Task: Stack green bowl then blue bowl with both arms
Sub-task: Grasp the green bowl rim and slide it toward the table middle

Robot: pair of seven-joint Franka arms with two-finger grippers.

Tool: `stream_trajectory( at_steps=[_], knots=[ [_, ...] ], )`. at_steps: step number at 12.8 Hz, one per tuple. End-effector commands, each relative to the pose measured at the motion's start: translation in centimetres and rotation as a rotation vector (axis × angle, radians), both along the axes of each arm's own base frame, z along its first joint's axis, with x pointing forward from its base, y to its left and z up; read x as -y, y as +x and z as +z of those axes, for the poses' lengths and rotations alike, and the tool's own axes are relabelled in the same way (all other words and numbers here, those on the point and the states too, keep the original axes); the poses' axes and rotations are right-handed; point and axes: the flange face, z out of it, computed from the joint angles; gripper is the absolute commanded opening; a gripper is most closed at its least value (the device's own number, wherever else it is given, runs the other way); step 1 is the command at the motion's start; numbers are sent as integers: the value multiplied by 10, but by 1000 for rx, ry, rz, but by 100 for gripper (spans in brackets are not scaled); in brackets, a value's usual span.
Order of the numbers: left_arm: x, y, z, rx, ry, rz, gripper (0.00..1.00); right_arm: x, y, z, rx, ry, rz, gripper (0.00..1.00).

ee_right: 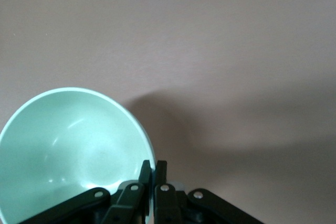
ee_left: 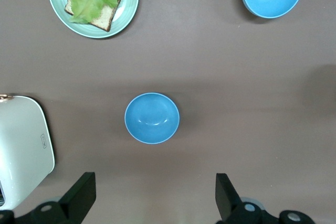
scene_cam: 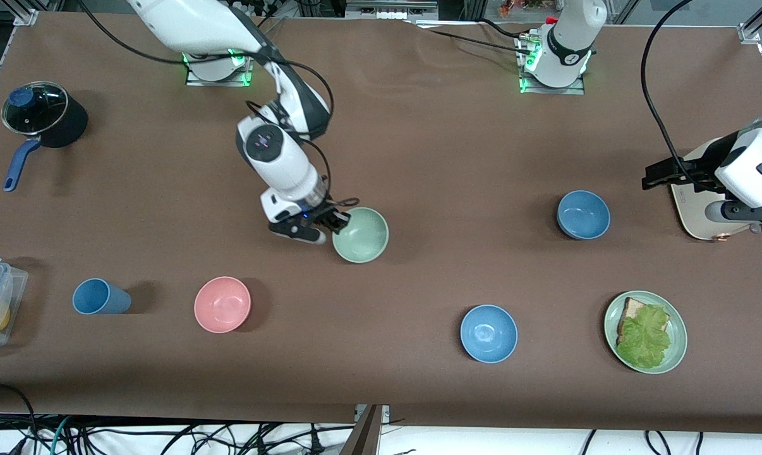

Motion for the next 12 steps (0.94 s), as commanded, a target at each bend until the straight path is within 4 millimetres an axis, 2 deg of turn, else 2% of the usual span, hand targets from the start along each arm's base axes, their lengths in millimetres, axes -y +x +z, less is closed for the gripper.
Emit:
stream_trajectory(
  at_steps=[1, 3, 4, 5, 7, 8, 10, 11, 12],
  knots=[
    [-19, -2, -13, -32, 6, 6, 100, -31, 14, -27, 35, -50, -20, 0],
    [-28, -5, -25, -58, 5, 20, 100, -37, 9, -35, 43, -70, -20, 0],
    [-27, -7, -36, -81, 0, -3, 100, -37, 11, -32, 44, -66, -26, 63],
    [-27, -8, -43, -91, -13, -52, 100, -38, 15, -26, 55, -55, -31, 99],
    [-27, -5, -55, -66, -25, -136, 100, -31, 30, -1, 70, -51, -45, 100],
    [-31, -4, -64, -58, -31, -154, 100, -18, 40, 21, 65, -73, -53, 100],
    [-53, -4, -93, -35, -21, -113, 100, 8, 68, 60, 24, -118, -79, 100],
    [-66, -8, -113, -32, -20, -90, 100, 17, 76, 87, 13, -146, -42, 100],
    [-77, -11, -130, -24, -41, -56, 100, 35, 82, 107, 2, -168, 13, 100]
  ],
)
